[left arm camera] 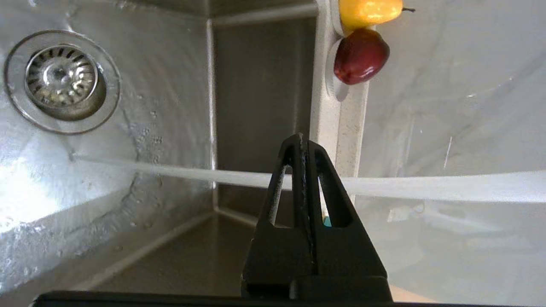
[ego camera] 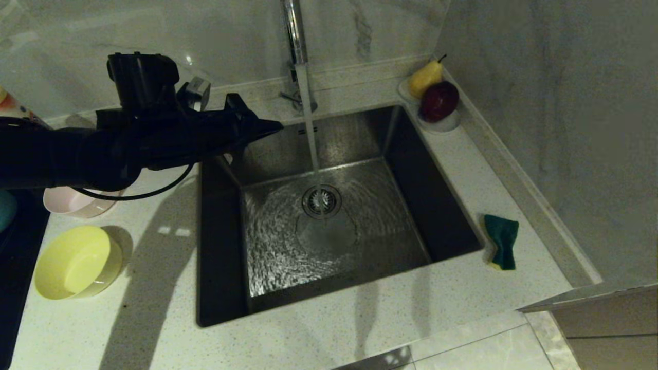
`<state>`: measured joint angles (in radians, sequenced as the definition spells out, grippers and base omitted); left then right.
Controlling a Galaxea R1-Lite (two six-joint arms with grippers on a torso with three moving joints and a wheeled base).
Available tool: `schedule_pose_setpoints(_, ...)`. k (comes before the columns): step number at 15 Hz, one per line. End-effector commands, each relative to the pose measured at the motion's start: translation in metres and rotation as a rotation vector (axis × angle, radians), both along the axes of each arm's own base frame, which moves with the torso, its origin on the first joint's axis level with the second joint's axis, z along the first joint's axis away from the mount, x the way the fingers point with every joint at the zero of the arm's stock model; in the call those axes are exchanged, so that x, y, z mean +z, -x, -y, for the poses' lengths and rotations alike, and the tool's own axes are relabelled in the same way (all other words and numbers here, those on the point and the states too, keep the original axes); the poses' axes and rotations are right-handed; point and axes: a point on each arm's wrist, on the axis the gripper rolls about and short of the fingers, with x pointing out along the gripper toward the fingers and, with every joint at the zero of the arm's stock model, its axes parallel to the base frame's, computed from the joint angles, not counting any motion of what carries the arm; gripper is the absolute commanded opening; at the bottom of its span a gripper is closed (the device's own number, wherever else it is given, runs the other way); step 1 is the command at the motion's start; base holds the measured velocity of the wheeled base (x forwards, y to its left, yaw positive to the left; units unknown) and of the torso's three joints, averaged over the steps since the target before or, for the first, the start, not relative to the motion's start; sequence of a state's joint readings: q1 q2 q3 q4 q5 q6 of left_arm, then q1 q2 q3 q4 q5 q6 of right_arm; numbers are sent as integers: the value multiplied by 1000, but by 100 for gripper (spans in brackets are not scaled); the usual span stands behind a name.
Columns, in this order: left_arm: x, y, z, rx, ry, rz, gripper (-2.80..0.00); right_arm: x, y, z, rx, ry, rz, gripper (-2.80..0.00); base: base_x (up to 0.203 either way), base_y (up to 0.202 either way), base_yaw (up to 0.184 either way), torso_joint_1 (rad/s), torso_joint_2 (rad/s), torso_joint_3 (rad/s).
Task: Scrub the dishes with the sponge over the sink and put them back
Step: Turn off the faucet
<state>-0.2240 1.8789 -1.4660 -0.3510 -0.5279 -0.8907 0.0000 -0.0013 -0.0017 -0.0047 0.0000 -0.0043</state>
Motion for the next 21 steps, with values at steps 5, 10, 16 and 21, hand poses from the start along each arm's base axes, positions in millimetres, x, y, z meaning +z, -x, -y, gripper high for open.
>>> schedule_pose_setpoints(5, -6, -12, 3, 7, 6, 14, -280, 0, 0, 0, 0, 0, -2, -280, 0, 0, 0, 0, 0, 0)
schedule_pose_setpoints(10, -2, -18, 4, 29, 25, 45, -280, 0, 0, 0, 0, 0, -2, -280, 0, 0, 0, 0, 0, 0)
schedule_pose_setpoints(16, 1, -32, 6, 77, 50, 59, -280, 0, 0, 0, 0, 0, -2, -280, 0, 0, 0, 0, 0, 0)
schedule_pose_setpoints(21, 3, -40, 8, 74, 113, 86, -280, 0, 0, 0, 0, 0, -1, -280, 0, 0, 0, 0, 0, 0)
